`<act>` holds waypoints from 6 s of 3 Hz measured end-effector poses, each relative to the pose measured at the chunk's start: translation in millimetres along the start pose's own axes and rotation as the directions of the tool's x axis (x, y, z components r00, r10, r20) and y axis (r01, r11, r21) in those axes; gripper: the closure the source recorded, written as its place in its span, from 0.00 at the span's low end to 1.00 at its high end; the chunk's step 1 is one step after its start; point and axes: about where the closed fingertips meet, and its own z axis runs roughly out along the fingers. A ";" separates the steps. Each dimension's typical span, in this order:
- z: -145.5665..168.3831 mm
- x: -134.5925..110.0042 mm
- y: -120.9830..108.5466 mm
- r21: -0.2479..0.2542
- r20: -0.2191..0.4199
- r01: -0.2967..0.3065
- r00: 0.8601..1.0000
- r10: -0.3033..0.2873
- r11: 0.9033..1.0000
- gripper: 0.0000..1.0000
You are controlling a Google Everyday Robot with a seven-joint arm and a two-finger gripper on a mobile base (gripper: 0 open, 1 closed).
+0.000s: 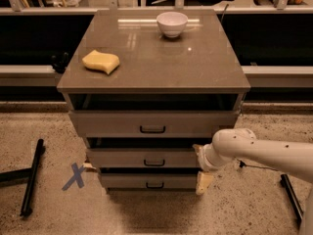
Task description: Open middle drawer
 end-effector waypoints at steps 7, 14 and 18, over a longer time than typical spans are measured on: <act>42.5 3.1 -21.9 -0.028 0.080 -0.058 0.995 0.060 0.998 1.00; 36.3 3.2 44.6 -0.172 0.057 -0.016 0.998 0.026 0.985 1.00; 37.4 -6.0 125.2 -0.169 0.240 -0.028 0.968 0.069 0.985 0.98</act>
Offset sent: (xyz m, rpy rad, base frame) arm 0.0664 0.0261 -0.0487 0.0732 0.0335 -0.0090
